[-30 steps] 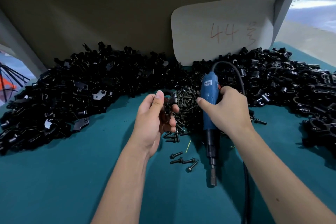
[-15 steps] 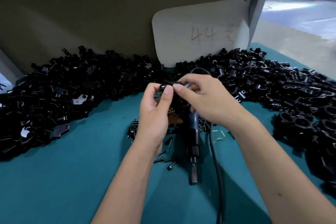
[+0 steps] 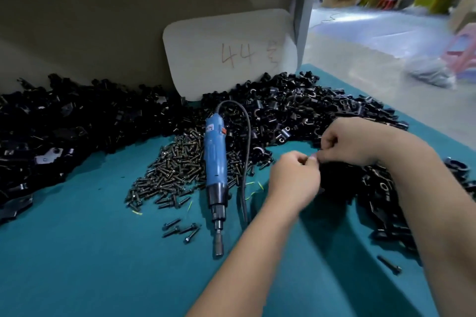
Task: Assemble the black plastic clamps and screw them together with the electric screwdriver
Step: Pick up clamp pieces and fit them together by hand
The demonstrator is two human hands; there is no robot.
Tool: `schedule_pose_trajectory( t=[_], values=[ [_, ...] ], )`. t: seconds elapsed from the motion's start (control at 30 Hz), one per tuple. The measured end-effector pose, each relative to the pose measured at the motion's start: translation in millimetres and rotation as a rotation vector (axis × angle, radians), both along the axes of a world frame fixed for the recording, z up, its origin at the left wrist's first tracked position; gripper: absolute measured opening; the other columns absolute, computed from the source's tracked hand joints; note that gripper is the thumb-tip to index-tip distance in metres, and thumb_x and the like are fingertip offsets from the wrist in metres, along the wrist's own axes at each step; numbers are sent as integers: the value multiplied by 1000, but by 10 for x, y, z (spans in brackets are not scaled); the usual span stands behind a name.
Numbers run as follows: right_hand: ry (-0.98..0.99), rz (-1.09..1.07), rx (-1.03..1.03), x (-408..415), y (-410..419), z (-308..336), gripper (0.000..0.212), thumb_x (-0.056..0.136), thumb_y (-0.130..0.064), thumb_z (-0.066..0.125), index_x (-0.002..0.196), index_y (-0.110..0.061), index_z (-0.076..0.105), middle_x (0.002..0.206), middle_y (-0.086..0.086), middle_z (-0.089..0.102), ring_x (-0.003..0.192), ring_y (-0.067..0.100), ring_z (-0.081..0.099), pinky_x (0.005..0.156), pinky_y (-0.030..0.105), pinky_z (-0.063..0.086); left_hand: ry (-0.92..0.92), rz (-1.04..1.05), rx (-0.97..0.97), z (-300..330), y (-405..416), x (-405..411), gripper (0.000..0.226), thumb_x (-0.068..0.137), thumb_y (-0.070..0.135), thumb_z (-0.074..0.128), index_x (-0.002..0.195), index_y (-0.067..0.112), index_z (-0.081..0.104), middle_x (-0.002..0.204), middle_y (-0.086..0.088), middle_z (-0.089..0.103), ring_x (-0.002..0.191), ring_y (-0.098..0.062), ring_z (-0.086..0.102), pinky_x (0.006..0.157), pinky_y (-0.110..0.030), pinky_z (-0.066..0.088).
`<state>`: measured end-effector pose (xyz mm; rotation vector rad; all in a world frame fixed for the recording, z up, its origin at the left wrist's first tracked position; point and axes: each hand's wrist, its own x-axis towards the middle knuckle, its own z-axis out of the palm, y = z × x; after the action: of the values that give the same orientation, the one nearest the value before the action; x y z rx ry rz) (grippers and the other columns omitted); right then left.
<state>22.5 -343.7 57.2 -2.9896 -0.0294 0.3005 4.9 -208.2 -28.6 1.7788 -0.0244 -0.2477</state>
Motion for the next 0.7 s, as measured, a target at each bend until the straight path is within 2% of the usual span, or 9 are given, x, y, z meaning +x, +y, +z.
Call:
schedule_pose_trajectory(
  t=[0.13,0.23,0.27,0.33,0.4,0.47,0.57,0.63,0.7],
  values=[
    [-79,-122,25,10,-81,-88,26,82,-43,85,86,-20,74,87,0,72,84,21,62,71,28,43,-53,-22,175,-35,-257,-31,26,96,30,50,97,16,72,97,-15,75,92,-40,72,84,-47,60],
    [-172,-137,37,58,-52,-109,24,79,-30,89,88,-28,67,86,-6,67,90,22,61,77,27,44,-74,-35,240,6,-293,3,27,89,25,51,102,21,74,95,-11,74,87,-37,70,74,-36,57],
    [-202,-130,54,87,-19,-120,22,80,-26,87,88,-29,67,86,-6,68,90,22,62,77,27,45,-82,-25,264,13,-289,29,29,88,21,50,106,22,73,98,-11,74,88,-37,70,75,-35,57],
    [-259,-116,109,149,60,-143,15,83,-26,83,85,-29,68,91,-3,72,90,22,63,79,28,48,-71,10,255,13,-254,94,32,86,14,51,112,18,68,107,-14,72,90,-39,73,82,-42,61],
    [-289,-114,166,207,132,-178,13,85,-27,80,81,-30,68,91,-2,73,90,21,64,80,28,49,-48,42,216,23,-171,154,27,85,9,55,109,16,66,111,-16,70,89,-42,73,81,-49,62],
    [-288,-104,203,249,207,-233,18,87,-24,76,75,-30,66,91,-2,73,89,21,66,80,27,50,-61,44,223,61,-46,198,22,82,4,55,96,14,67,100,-16,73,84,-39,75,78,-49,63],
    [-275,-83,250,283,361,-314,25,89,-13,66,70,-29,65,86,-2,73,85,21,67,75,26,51,-125,60,267,190,208,197,25,72,6,47,80,14,70,78,-12,75,65,-31,75,65,-42,64],
    [-260,-65,273,278,504,-360,23,85,-8,63,74,-28,69,75,-6,67,78,20,66,69,25,50,-203,123,281,273,406,173,27,71,10,44,75,18,70,73,-8,74,57,-26,74,56,-35,62],
    [-240,-18,288,258,667,-410,17,84,-12,69,89,-28,72,77,-6,65,82,22,66,75,30,56,-270,194,233,333,593,132,30,82,5,46,76,22,70,70,-4,73,49,-21,71,49,-33,60]
  ],
)
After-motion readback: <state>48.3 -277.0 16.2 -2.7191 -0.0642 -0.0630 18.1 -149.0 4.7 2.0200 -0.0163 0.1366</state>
